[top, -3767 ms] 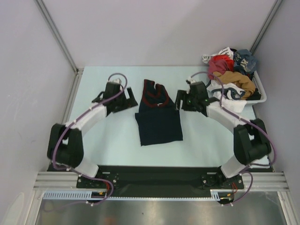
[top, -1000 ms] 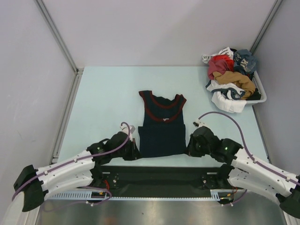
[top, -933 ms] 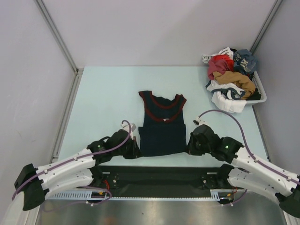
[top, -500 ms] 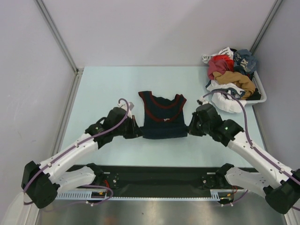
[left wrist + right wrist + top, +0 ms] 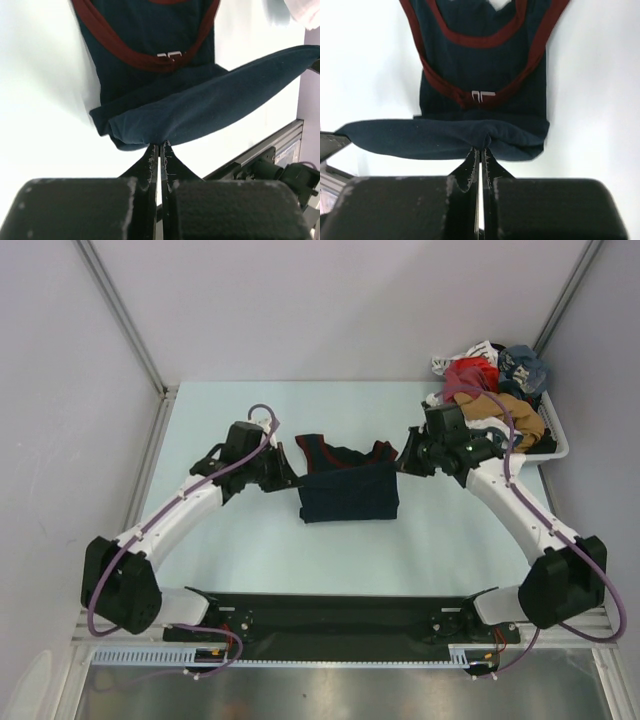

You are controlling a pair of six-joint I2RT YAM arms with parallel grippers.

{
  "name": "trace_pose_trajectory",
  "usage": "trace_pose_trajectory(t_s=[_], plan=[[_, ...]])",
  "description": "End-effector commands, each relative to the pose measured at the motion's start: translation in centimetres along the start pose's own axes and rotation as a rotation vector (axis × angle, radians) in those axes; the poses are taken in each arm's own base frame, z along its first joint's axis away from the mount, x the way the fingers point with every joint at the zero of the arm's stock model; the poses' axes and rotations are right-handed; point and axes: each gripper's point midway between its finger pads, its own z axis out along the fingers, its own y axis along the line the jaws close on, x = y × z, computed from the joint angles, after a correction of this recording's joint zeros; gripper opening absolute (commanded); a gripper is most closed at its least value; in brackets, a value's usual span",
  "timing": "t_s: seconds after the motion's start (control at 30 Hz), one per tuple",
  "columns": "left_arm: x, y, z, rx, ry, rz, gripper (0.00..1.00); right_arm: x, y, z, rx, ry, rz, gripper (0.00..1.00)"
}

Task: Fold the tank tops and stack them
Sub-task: Fold the tank top

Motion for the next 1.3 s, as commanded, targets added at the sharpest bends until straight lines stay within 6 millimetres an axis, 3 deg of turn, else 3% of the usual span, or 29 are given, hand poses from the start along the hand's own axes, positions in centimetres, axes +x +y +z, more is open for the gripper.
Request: trace_pose_trajectory(t_s=[0.0, 0.27, 0.47, 0.63, 0.67, 0.83, 0.87, 0.93, 0.97, 1.0, 1.03, 1.1, 1.13, 1.17, 1.2, 1.23, 1.27], plan=[[-3.2, -0.7, 0.0, 0.034, -0.047, 0.036, 0.0, -4.6, 0.9, 0.0, -0.045, -0.092, -0.028, 0.0], [-6.9, 0.0, 2.0, 0.036, -0.045, 0.019, 0.0, -7.7, 0.5, 3.1, -0.043, -0.085, 0.003, 0.0], [-9.4, 0.9, 4.5, 0.002, -0.038, -0.001, 0.0, -9.3, -1.1, 6.1, -0.045, -0.072, 0.048, 0.0], [-11.1, 2.6, 7.5, -0.033, -0.027, -0.039, 0.0, -11.2, -2.0, 8.6, -0.032, -0.066, 0.063, 0.0], [-11.4, 2.8, 7.9, -0.033, -0.026, -0.044, 0.0, -11.1, -2.9, 9.9, -0.021, -0.046, 0.078, 0.0], [-13.6, 5.3, 11.2, -0.078, -0.023, -0.069, 0.0, -12.7, -4.2, 13.3, -0.041, -0.044, 0.126, 0.0], [-13.8, 5.5, 11.9, -0.068, -0.011, -0.075, 0.0, -13.9, -3.7, 13.5, -0.056, -0.064, 0.122, 0.0], [-15.1, 6.5, 13.7, -0.064, -0.012, -0.089, 0.0, -14.4, -4.4, 15.5, -0.056, -0.062, 0.141, 0.01], [-15.4, 7.1, 14.3, -0.078, -0.009, -0.1, 0.0, -15.7, -3.8, 16.0, -0.085, -0.091, 0.129, 0.03], [-16.1, 7.8, 15.6, -0.084, -0.009, -0.106, 0.01, -15.5, -4.3, 17.7, -0.086, -0.076, 0.134, 0.09], [-16.5, 8.3, 16.1, -0.087, -0.012, -0.116, 0.04, -15.7, -4.5, 18.6, -0.077, -0.078, 0.145, 0.16], [-17.5, 9.0, 17.4, -0.089, -0.035, -0.122, 0.3, -16.5, -4.8, 19.5, -0.075, -0.102, 0.149, 0.46], [-17.8, 9.3, 17.6, -0.1, -0.049, -0.123, 0.46, -16.2, -5.2, 19.9, -0.065, -0.102, 0.151, 0.66], [-18.3, 9.5, 17.6, -0.108, -0.072, -0.116, 0.6, -16.1, -5.9, 20.0, -0.031, -0.117, 0.158, 0.73], [-18.4, 9.7, 16.9, -0.127, -0.094, -0.111, 0.8, -15.0, -6.6, 20.2, -0.028, -0.122, 0.154, 0.8], [-19.1, 9.1, 16.5, -0.112, -0.137, -0.091, 0.89, -15.5, -6.0, 18.6, -0.046, -0.156, 0.141, 0.82], [-20.2, 7.9, 14.5, -0.1, -0.192, -0.06, 1.0, -16.0, -5.6, 17.8, -0.064, -0.199, 0.117, 0.83]])
